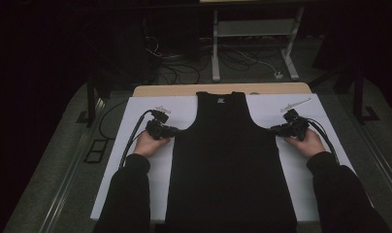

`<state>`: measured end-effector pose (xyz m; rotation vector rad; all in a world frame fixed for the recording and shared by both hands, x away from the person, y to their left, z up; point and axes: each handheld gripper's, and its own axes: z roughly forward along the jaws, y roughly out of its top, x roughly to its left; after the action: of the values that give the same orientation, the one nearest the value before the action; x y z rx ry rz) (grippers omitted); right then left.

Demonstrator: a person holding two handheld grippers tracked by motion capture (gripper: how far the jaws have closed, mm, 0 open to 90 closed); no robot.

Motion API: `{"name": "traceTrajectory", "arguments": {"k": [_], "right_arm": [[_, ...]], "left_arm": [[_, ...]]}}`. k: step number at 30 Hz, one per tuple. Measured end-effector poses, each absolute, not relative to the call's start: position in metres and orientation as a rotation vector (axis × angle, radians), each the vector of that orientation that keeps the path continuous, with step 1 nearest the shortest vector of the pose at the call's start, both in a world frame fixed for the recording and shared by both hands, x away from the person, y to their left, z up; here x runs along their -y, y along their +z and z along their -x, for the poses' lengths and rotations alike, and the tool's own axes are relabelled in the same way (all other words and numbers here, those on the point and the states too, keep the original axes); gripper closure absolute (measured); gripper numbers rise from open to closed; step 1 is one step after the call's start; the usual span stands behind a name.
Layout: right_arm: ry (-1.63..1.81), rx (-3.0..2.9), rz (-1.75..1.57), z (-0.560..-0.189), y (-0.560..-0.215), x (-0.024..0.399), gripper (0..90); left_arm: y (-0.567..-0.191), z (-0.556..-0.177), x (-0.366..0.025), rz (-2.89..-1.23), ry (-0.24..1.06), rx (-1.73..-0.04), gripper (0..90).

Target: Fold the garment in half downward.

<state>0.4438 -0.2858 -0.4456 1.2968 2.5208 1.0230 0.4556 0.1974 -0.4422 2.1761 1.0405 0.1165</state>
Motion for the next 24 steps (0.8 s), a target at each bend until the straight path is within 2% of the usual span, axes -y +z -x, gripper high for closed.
{"name": "traceTrajectory", "arguments": {"k": [2,6,17,24], "right_arm": [[1.019,-2.509,-1.301,-0.444,-0.446,0.286,74.3],[1.006,-2.498,-1.302,-0.441,-0.446,0.285,80.4],[1.095,-2.480,-1.411,-0.439,-0.446,0.291,83.3],[1.192,-2.468,-1.443,-0.434,-0.442,0.297,83.3]], "left_arm": [[-0.443,-0.455,-0.198,-2.179,0.128,-1.044,80.6],[-0.446,-0.450,-0.200,-2.135,0.148,-1.052,85.0],[-0.446,-0.441,-0.205,-2.055,0.166,-1.063,86.0],[-0.441,-0.438,-0.206,-2.059,0.183,-1.063,86.4]]}}
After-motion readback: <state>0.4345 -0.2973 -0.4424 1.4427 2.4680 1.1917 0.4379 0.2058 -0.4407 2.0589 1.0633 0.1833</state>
